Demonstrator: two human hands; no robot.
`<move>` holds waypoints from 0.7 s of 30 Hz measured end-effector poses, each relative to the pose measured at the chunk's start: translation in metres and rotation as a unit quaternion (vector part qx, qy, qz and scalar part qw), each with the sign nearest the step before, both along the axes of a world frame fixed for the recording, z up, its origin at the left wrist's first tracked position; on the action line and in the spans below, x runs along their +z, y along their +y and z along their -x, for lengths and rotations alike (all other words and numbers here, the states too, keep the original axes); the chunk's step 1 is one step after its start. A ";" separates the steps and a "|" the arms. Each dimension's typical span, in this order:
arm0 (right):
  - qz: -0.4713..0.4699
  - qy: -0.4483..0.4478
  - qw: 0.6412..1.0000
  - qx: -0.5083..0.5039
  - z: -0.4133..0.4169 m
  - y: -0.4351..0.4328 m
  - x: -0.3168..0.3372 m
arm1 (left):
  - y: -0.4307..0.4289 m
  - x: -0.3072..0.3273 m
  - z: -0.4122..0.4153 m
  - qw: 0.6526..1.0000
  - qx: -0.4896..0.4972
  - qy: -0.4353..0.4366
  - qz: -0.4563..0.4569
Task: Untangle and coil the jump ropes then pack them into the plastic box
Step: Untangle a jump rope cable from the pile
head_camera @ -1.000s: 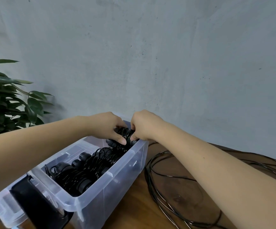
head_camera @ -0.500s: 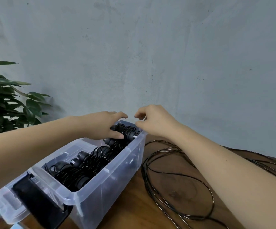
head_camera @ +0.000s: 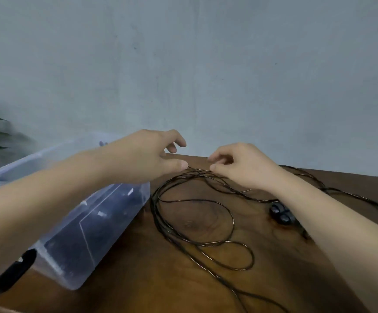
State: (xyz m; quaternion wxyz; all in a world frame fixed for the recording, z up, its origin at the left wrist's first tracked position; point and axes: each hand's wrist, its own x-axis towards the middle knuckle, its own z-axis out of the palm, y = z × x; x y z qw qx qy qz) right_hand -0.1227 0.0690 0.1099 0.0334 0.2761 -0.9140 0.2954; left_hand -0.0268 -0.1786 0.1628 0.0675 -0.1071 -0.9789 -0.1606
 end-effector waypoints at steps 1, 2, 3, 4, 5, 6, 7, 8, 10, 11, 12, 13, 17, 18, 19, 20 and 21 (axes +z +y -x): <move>0.004 -0.002 1.000 -0.018 -0.002 0.018 -0.003 | 0.014 -0.001 -0.002 1.000 -0.008 0.000 -0.011; 0.009 -0.003 0.999 -0.036 -0.004 0.038 -0.005 | 0.029 -0.004 -0.004 1.000 -0.016 0.000 -0.021; 0.016 -0.003 0.998 -0.054 -0.006 0.055 -0.007 | 0.040 -0.007 -0.005 0.999 -0.025 0.000 -0.029; 0.021 -0.004 0.997 -0.072 -0.009 0.074 -0.009 | 0.054 -0.011 -0.005 0.999 -0.036 -0.003 -0.038; 0.024 -0.007 0.996 -0.089 -0.012 0.089 -0.012 | 0.065 -0.014 -0.005 0.998 -0.045 -0.008 -0.047; 0.025 -0.012 0.994 -0.106 -0.014 0.104 -0.015 | 0.076 -0.018 -0.003 0.997 -0.053 -0.015 -0.057; 0.027 -0.016 0.992 -0.122 -0.017 0.119 -0.017 | 0.088 -0.022 0.000 0.996 -0.060 -0.023 -0.067; 0.030 -0.019 0.990 -0.135 -0.019 0.130 -0.021 | 0.096 -0.026 0.004 0.995 -0.061 -0.031 -0.076; 0.036 -0.020 0.987 -0.158 -0.022 0.152 -0.028 | 0.115 -0.037 0.014 0.993 -0.063 -0.040 -0.095; 0.038 -0.018 0.985 -0.170 -0.023 0.161 -0.032 | 0.124 -0.045 0.019 0.992 -0.065 -0.042 -0.103; 0.035 -0.014 0.982 -0.184 -0.023 0.171 -0.036 | 0.135 -0.054 0.026 0.990 -0.068 -0.043 -0.114; 0.028 -0.011 0.980 -0.195 -0.023 0.177 -0.041 | 0.143 -0.065 0.031 0.989 -0.069 -0.043 -0.125; 0.028 0.013 0.964 -0.264 -0.014 0.204 -0.064 | 0.183 -0.114 0.058 0.983 -0.083 -0.043 -0.158; 0.036 0.021 0.958 -0.285 -0.011 0.209 -0.070 | 0.191 -0.126 0.063 0.982 -0.087 -0.044 -0.163; 0.044 0.032 0.949 -0.310 -0.008 0.216 -0.075 | 0.201 -0.137 0.069 0.981 -0.093 -0.044 -0.164; 0.051 0.045 0.941 -0.331 -0.006 0.220 -0.080 | 0.209 -0.147 0.074 0.981 -0.099 -0.039 -0.160; 0.051 0.058 0.934 -0.348 -0.005 0.223 -0.085 | 0.216 -0.156 0.078 0.982 -0.106 -0.029 -0.152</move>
